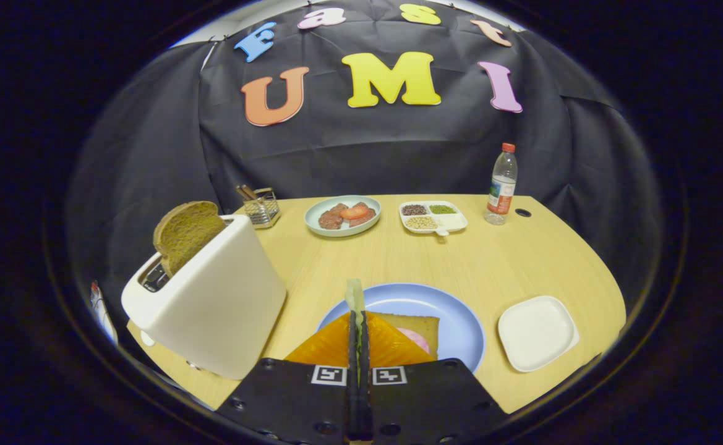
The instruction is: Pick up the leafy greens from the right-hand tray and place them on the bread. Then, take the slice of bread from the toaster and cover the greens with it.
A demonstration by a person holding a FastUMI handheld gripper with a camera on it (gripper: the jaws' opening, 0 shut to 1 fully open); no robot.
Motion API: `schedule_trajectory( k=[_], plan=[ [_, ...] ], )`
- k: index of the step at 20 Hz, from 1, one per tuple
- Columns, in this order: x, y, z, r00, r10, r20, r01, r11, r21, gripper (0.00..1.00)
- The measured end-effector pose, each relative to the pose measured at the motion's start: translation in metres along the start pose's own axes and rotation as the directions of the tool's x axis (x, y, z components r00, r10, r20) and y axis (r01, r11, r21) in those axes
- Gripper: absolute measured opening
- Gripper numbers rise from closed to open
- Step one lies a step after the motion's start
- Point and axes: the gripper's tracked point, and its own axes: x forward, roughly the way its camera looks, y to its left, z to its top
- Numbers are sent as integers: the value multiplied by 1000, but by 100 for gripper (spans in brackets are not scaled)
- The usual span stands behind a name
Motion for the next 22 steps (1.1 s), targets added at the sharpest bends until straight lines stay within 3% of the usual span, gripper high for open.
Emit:
schedule_trajectory(
  k=[11,12,14,17,22],
  plan=[
    [46,-29,-11,998,25,-60,-24,1000,10,1],
    [44,-30,-10,998,14,-60,-13,1000,6,5],
    [39,-30,-8,998,21,-55,-21,1000,0,26],
    [22,-31,-3,999,16,-37,-16,1000,-9,78],
    [-15,-42,2,996,-82,-39,81,997,-16,94]
  ],
)
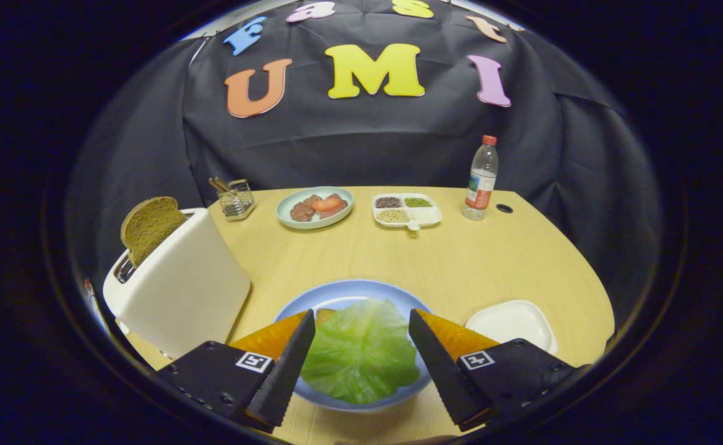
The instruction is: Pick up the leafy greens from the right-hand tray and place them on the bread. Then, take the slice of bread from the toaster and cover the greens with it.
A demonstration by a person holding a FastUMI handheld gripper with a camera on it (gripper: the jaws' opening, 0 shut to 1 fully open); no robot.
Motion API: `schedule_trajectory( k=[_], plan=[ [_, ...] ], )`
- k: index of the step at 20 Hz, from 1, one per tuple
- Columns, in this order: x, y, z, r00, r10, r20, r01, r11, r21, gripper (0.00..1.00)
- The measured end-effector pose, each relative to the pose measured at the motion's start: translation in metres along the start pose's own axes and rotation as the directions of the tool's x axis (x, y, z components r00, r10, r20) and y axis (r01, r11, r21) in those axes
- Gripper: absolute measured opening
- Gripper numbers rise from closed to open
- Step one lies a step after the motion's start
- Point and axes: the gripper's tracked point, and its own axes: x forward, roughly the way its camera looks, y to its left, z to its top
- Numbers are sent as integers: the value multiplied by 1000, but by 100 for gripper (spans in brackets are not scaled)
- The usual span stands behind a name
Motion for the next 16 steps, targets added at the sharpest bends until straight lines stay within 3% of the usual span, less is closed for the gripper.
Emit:
schedule_trajectory(
  k=[5,10,16],
  plan=[
    [-53,9,12,997,-15,79,14,1000,14,96],
    [-100,21,20,992,-86,88,85,996,22,97],
    [-139,71,46,982,-50,182,42,998,47,96]
  ],
)
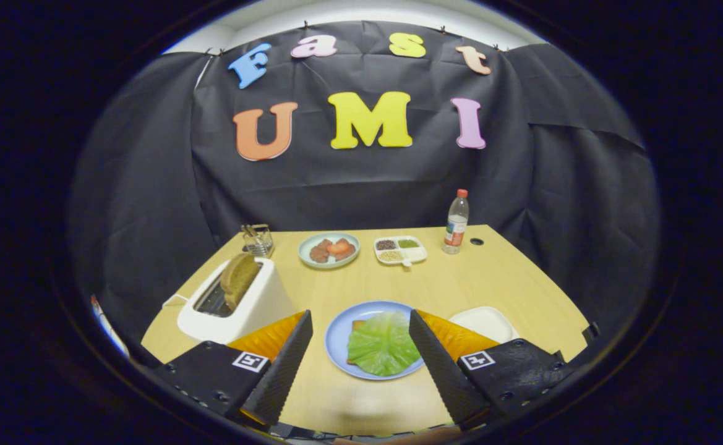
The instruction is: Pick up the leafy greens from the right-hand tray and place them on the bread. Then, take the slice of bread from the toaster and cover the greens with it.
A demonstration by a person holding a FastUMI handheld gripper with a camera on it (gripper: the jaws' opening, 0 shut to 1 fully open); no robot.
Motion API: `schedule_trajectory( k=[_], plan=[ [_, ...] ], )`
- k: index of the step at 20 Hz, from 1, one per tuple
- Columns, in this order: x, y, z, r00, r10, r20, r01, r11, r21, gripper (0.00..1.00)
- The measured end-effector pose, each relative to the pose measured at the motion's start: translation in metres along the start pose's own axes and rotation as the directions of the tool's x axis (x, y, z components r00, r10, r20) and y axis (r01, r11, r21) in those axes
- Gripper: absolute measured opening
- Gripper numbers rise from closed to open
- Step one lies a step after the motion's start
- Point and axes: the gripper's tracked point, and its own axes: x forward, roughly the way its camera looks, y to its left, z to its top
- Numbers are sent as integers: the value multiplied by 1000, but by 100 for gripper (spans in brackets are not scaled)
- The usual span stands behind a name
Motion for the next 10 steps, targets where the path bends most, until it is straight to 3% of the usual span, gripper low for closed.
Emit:
schedule_trajectory(
  k=[3,10],
  plan=[
    [-5,29,4,1000,-13,-5,12,999,-42,96],
    [5,116,20,999,48,-17,-50,983,-175,96]
  ],
)
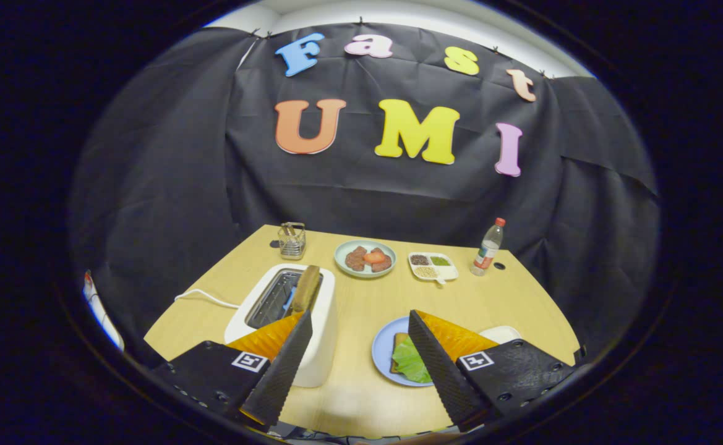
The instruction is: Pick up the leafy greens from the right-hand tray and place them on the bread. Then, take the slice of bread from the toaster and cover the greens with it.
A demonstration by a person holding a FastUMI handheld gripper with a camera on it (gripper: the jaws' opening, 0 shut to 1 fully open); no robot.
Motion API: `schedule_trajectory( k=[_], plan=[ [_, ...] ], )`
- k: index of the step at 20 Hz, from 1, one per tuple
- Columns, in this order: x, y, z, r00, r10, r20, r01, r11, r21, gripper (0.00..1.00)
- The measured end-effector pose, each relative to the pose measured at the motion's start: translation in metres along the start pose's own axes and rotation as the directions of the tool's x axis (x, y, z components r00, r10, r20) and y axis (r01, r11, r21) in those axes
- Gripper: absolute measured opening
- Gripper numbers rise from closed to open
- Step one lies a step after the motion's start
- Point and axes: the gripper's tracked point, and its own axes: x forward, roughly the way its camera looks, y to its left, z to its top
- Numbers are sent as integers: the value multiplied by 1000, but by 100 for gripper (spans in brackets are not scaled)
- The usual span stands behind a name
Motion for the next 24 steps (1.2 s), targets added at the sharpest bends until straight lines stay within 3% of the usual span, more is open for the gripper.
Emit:
schedule_trajectory(
  k=[9,18,24],
  plan=[
    [48,52,22,998,42,-40,-40,998,45,96],
    [109,54,-2,986,37,-161,-20,994,107,96],
    [113,53,-3,986,56,-157,-40,993,107,45]
  ],
)
